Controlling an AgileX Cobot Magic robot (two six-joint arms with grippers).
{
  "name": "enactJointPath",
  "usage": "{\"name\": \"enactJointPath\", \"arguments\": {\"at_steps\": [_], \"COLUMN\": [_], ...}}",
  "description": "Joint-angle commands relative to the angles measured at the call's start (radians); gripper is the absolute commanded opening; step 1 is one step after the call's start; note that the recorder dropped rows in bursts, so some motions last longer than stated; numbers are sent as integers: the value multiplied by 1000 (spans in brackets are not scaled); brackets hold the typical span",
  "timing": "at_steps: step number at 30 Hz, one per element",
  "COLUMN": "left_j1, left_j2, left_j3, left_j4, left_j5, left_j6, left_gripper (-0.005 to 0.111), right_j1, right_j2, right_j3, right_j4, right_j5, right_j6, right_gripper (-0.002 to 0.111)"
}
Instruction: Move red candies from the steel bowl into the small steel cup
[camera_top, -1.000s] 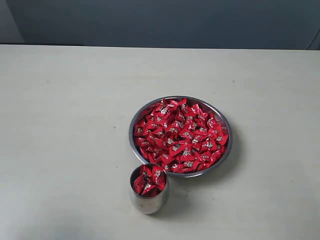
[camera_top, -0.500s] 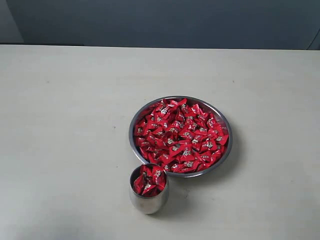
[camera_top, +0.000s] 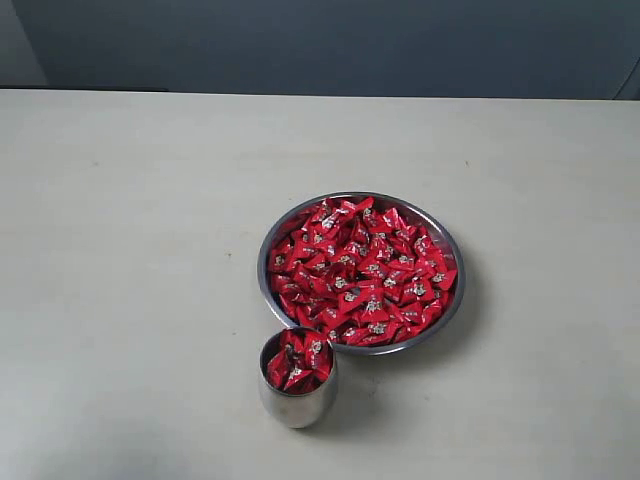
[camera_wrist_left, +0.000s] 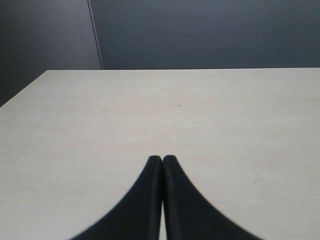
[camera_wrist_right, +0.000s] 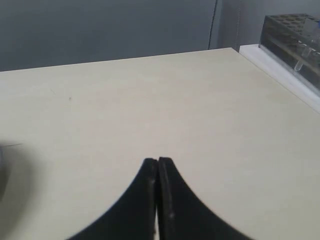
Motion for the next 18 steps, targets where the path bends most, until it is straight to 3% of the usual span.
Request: {"name": "enactJointPath", "arguments": {"at_steps": [1, 18], "left_j1": [1, 1], "left_j2": [-4, -4], "left_j3": [4, 4], "left_j4": [1, 1], "left_j5": [-2, -2], "left_j6": [-3, -3], "left_gripper": [0, 0], "right_j1": [-2, -2], "right_j2": [-5, -5], "right_j3": [2, 2], "right_j4": [-1, 10], "right_j5": [0, -2], "right_j6": [-4, -4], "right_gripper": [-1, -1]}}
